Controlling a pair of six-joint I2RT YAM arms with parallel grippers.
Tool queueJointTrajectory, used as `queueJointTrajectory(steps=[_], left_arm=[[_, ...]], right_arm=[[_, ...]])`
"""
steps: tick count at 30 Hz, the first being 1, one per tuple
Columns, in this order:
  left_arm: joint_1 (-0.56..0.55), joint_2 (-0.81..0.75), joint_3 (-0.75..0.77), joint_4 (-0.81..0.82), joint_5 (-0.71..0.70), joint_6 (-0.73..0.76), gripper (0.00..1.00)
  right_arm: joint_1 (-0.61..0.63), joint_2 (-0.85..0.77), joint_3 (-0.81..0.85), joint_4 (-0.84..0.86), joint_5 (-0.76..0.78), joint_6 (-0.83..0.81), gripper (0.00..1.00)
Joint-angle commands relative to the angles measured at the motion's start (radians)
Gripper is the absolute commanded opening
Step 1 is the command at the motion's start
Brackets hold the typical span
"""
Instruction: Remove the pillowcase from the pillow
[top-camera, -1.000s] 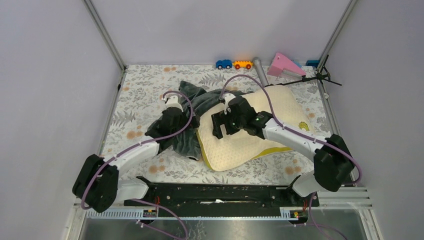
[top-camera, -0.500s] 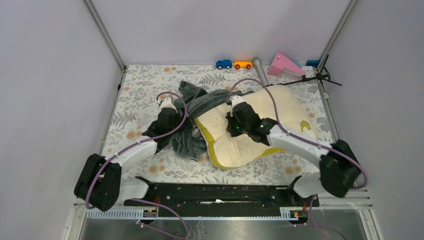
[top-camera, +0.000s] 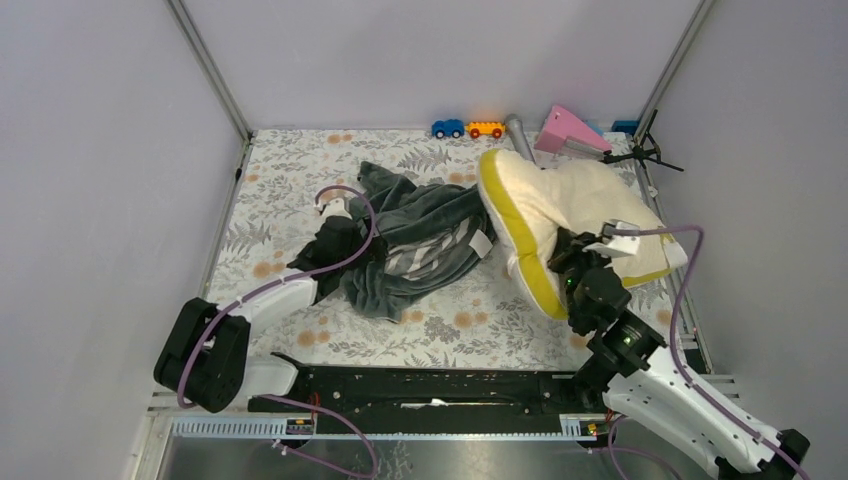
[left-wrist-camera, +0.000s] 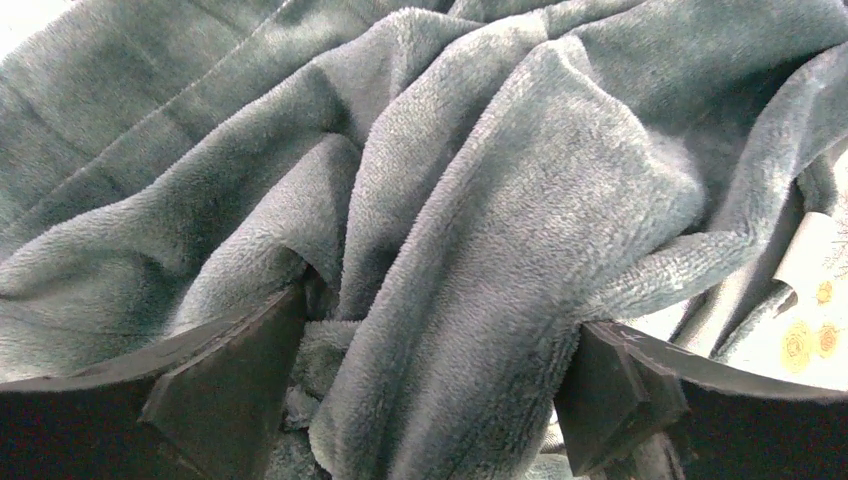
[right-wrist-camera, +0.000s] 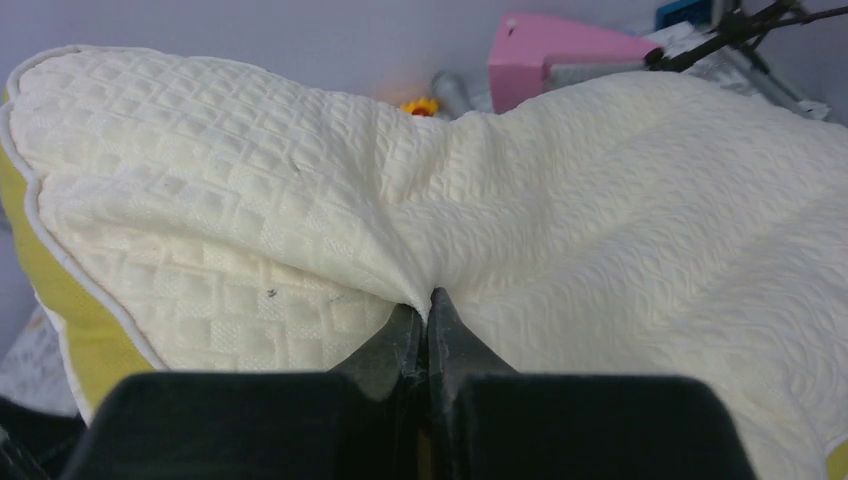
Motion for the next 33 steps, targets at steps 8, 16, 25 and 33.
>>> queueJointTrajectory(steps=[8, 16, 25, 33], left_arm=[[-0.078, 0.274, 0.249, -0.174, 0.006, 0.083, 0.99], [-0.143, 0.430, 0.394, -0.316, -0.087, 0.108, 0.71], [0.122, -0.067, 0.048, -0.161, -0.320, -0.211, 0.00], [0.171, -0.217, 0.069, -0.117, -0.504, -0.348, 0.00]], right_arm=[[-0.010, 0.013, 0.048, 0.172, 0.231, 0.008, 0.00], [-0.012, 0.091, 0.084, 0.173, 0.200, -0.005, 0.00], [-0.069, 0.384, 0.301, 0.063, -0.006, 0.050, 0.00], [-0.307, 0.722, 0.648, -0.051, -0.567, 0.172, 0.01]])
